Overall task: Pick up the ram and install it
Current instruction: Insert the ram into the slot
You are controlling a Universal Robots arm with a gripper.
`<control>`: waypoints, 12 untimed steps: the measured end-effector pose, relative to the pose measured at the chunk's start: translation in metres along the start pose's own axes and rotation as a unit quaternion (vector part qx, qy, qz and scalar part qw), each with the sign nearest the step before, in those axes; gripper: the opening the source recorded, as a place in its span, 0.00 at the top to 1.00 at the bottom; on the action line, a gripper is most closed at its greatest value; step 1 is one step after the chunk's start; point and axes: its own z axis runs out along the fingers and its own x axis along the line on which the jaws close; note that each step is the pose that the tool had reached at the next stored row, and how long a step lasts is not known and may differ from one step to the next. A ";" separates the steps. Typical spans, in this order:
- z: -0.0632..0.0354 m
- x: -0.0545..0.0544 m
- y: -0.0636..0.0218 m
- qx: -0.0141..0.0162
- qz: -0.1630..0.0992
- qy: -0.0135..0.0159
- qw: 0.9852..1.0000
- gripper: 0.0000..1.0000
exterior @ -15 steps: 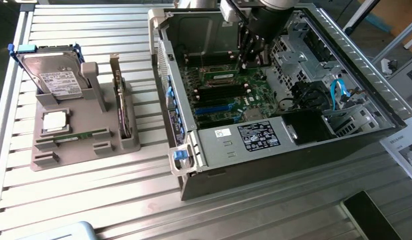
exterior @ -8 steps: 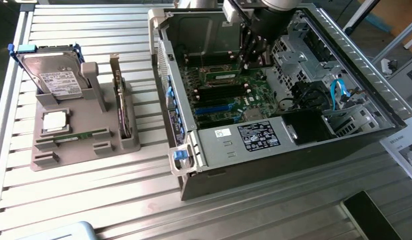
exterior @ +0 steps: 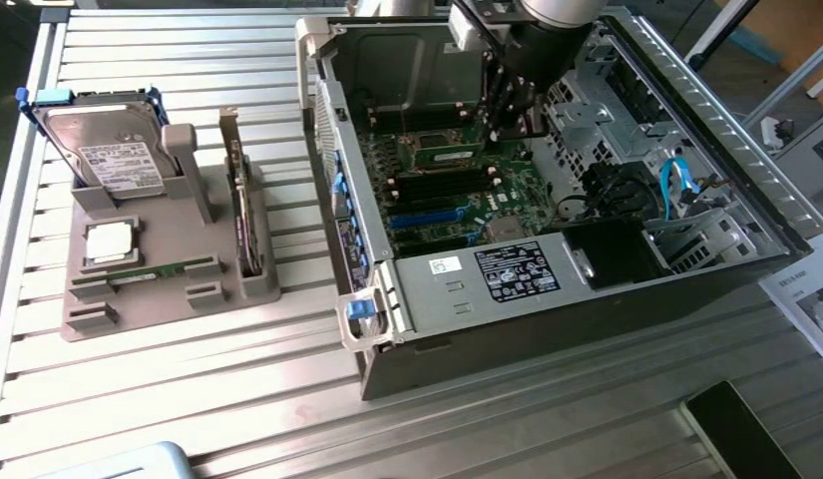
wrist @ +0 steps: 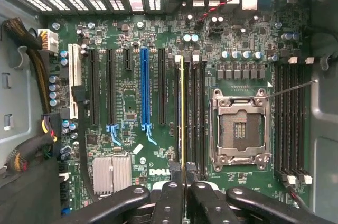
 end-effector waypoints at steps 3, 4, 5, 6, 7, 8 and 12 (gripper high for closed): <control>0.0076 0.000 0.0001 0.002 0.000 0.000 1.000 0.88; 0.0101 0.000 0.0001 0.003 0.000 0.000 1.000 0.88; 0.0107 0.000 0.0001 0.003 0.000 0.000 1.000 0.88; 0.0108 0.000 0.0001 0.003 0.000 0.000 1.000 0.88; 0.0111 0.000 0.0001 0.003 0.000 0.000 1.000 0.88; 0.0113 0.000 0.0001 0.003 -0.001 0.000 1.000 0.88; 0.0117 0.000 0.0001 0.003 -0.004 0.000 1.000 0.88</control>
